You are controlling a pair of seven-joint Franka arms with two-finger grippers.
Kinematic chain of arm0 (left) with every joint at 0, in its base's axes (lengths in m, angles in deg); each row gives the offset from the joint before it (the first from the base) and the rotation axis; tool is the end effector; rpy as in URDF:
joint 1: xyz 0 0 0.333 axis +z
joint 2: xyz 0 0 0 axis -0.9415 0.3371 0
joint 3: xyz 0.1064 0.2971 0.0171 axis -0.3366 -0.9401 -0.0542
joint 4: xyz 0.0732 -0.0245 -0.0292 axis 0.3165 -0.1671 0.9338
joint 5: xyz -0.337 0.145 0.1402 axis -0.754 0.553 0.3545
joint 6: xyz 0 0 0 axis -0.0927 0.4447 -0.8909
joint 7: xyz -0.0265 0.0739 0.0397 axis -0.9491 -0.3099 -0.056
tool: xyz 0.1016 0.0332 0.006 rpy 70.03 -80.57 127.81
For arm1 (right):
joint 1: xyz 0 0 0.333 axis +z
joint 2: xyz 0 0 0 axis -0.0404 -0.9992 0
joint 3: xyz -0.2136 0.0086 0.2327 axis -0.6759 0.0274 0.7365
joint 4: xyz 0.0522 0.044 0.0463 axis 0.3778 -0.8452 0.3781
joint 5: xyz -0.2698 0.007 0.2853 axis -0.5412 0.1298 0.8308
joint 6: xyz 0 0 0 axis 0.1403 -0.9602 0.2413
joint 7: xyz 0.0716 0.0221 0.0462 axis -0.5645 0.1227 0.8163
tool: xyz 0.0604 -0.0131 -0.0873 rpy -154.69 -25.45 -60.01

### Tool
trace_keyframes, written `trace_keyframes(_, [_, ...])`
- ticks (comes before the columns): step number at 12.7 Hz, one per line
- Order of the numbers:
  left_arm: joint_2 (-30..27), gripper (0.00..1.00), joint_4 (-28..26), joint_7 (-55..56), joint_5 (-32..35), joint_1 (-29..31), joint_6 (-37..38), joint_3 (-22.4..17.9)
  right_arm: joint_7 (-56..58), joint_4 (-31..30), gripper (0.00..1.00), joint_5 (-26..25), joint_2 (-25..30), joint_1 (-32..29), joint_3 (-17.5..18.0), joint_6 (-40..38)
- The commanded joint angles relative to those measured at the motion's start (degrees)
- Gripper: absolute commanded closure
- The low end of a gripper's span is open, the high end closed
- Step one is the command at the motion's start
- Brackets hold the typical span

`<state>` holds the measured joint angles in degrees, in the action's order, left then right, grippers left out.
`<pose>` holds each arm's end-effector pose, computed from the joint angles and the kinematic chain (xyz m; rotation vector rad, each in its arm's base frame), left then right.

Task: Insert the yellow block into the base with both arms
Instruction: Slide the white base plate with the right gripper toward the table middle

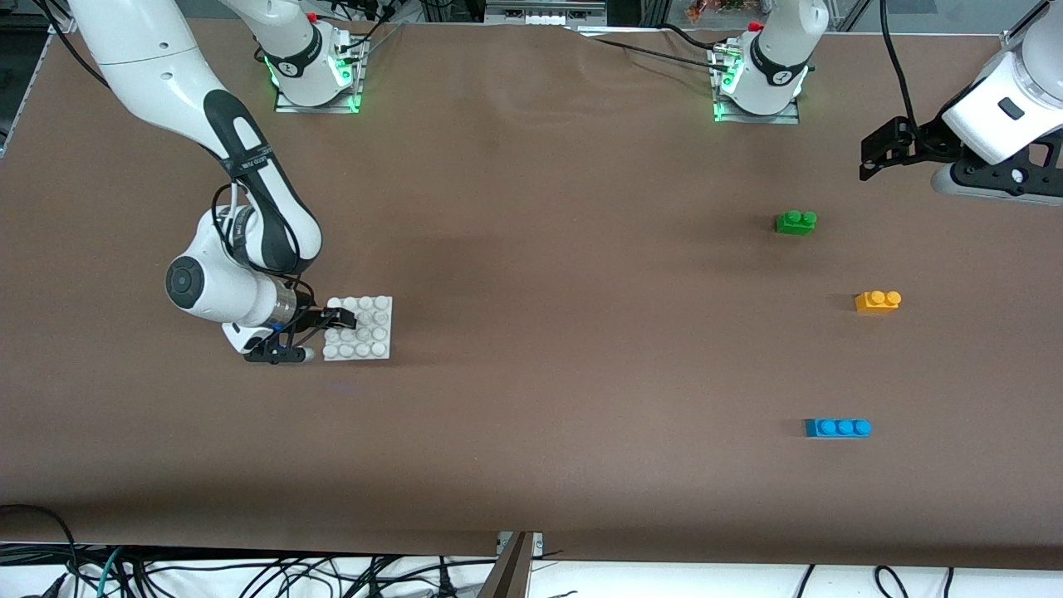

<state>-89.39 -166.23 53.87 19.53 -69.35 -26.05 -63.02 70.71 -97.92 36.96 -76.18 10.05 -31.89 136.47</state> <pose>0.5272 -0.0524 0.6172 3.1224 -0.1563 -0.1621 0.6125 0.1073 0.1823 -2.9019 0.0455 0.1344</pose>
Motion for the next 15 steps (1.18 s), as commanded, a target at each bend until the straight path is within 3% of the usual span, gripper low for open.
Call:
trace_keyframes(1, [0.7, 0.00, 1.8, 0.3, -1.0, 0.2, 1.4, 0.1, -2.5, 2.8, 0.38, 1.8, -2.5, 2.3, 0.2, 0.2])
trace_keyframes(15, [0.7, 0.00, 1.8, 0.3, -1.0, 0.1, 1.4, 0.2, -9.2, 6.5, 0.37, 1.7, -4.3, 9.8, 0.2, 0.2])
